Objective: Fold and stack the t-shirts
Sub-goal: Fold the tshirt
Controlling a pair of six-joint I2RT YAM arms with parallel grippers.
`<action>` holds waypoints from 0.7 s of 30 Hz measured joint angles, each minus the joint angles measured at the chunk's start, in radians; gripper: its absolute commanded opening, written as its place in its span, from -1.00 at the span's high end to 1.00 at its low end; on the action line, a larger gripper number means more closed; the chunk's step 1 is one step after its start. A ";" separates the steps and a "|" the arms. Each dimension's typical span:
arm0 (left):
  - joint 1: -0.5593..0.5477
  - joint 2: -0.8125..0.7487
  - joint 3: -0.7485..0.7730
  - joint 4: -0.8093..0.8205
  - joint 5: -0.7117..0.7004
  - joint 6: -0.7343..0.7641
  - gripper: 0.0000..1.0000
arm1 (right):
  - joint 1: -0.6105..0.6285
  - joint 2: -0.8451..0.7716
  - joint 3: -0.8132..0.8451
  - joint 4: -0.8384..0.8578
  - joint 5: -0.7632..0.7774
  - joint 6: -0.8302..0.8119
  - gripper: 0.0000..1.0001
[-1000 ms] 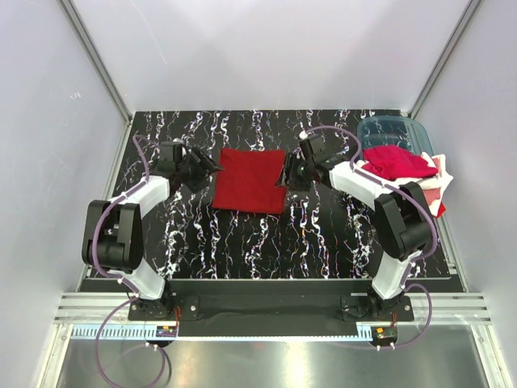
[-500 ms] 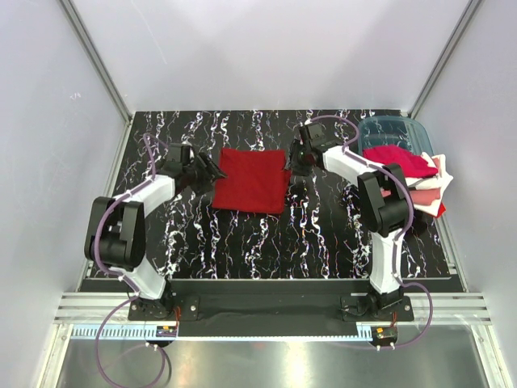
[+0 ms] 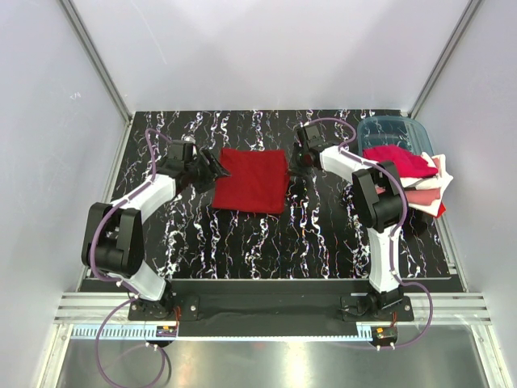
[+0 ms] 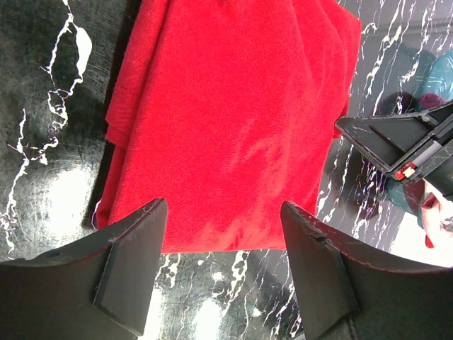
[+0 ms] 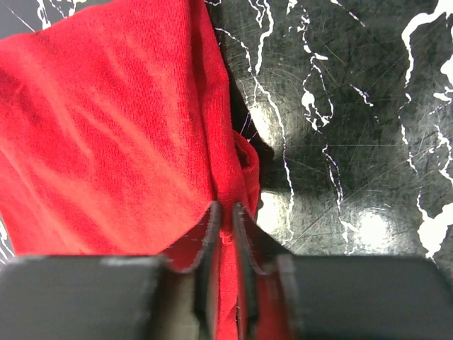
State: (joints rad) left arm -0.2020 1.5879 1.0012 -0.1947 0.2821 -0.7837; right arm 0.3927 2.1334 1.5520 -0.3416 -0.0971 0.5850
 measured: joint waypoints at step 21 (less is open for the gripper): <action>0.005 0.052 0.023 -0.015 0.001 0.006 -0.41 | -0.028 0.133 0.108 0.063 -0.168 0.032 0.95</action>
State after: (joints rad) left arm -0.1974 1.6398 1.0237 -0.2096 0.2829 -0.7776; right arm 0.3645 2.2665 1.6596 -0.2783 -0.2649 0.6170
